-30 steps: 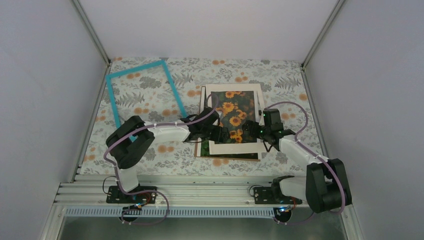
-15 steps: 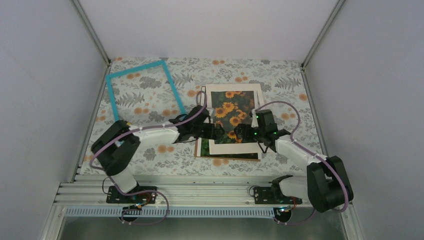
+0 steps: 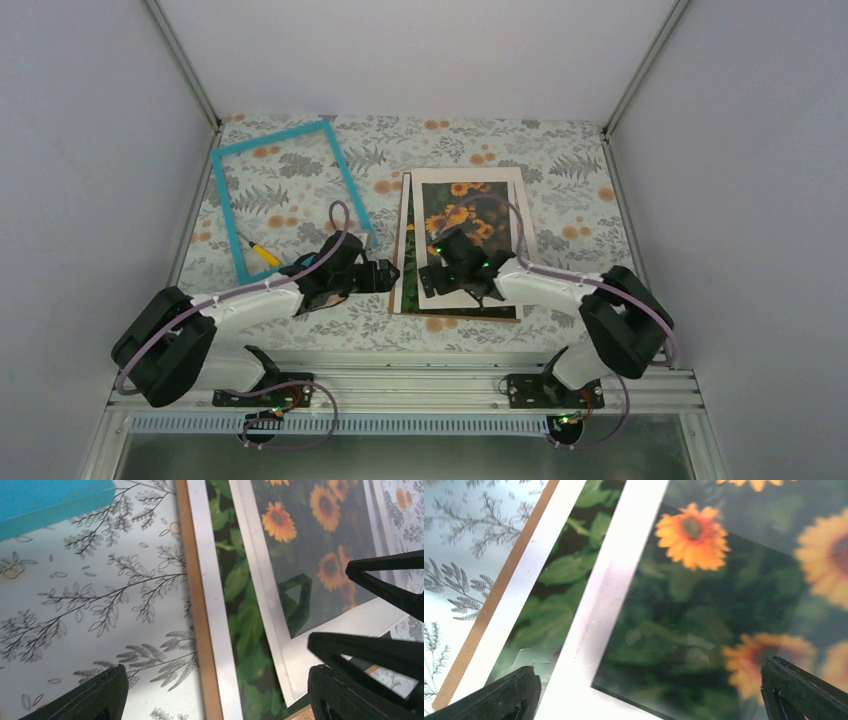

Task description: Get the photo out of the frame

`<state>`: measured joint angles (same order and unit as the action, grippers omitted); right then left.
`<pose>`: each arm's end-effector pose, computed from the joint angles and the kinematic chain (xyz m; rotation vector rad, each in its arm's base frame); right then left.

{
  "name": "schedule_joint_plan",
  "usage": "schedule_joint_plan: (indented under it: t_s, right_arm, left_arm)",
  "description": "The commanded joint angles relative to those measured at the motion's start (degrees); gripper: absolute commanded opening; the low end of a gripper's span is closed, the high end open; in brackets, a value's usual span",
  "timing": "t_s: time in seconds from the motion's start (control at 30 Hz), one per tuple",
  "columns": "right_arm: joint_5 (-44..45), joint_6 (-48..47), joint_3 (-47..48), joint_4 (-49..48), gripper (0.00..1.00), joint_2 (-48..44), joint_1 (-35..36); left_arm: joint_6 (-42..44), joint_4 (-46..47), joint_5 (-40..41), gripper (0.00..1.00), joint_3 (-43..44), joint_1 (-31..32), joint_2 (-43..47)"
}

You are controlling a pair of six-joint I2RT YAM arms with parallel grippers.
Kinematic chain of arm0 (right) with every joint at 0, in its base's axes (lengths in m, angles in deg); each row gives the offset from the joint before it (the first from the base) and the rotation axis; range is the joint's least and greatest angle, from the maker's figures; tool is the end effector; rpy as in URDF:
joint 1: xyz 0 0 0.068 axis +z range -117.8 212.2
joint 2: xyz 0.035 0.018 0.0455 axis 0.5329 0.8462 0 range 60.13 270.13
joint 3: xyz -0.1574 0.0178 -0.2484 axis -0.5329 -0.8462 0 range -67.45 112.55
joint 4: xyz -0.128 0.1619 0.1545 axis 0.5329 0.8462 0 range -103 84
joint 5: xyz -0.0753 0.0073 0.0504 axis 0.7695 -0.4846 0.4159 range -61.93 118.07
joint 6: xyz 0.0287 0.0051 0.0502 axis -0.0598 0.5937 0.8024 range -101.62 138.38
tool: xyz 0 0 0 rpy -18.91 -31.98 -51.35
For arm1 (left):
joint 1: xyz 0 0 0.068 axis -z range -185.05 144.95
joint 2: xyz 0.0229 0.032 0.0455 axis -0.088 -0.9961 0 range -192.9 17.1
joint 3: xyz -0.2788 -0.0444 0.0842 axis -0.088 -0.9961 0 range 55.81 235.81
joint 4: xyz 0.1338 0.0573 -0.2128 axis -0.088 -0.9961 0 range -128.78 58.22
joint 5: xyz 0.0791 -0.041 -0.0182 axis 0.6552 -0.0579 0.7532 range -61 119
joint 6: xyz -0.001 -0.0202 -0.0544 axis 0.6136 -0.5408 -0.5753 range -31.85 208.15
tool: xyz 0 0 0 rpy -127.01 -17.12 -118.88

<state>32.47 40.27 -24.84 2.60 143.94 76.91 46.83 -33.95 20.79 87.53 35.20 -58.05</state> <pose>0.1965 0.1900 0.1880 -0.4843 2.5501 0.3414 0.1821 -0.1618 0.1860 0.0503 2.5253 -0.8102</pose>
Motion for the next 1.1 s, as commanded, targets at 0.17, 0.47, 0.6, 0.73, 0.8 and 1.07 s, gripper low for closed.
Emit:
schedule_joint_plan:
  t_s: [0.17, 0.47, 0.6, 0.73, 0.8, 1.07]
  right_arm:
    - [13.8, 1.1, 7.7, 7.5, 1.0, 8.9, 9.4]
    - [21.1, 3.8, 10.5, 13.7, 1.0, 14.1, 11.6]
    - [21.9, 5.3, 9.3, 14.8, 1.0, 12.7, 11.5]
    - [22.3, 7.3, 8.4, 16.3, 1.0, 12.0, 11.3]
    - [22.7, 8.0, 7.8, 16.8, 1.0, 12.0, 10.9]
    - [21.4, 8.6, 4.2, 14.8, 1.0, 6.1, 7.7]
  left_arm:
    - [-1.3, 0.3, 1.5, 0.9, -5.1, -0.7, 4.6]
    - [-2.0, 1.8, -0.3, 0.91, -6.9, -0.6, 4.4]
    - [-1.9, 1.4, -0.4, 0.91, -6.5, -0.3, 4.7]
    - [-1.9, 1.3, -0.5, 0.91, -5.6, 0.4, 4.4]
    - [-2.0, 1.3, -0.6, 0.91, -5.1, 1.2, 4.1]
    - [-3.7, 4.5, -3.6, 0.9, -4.8, 2.7, 3.5]
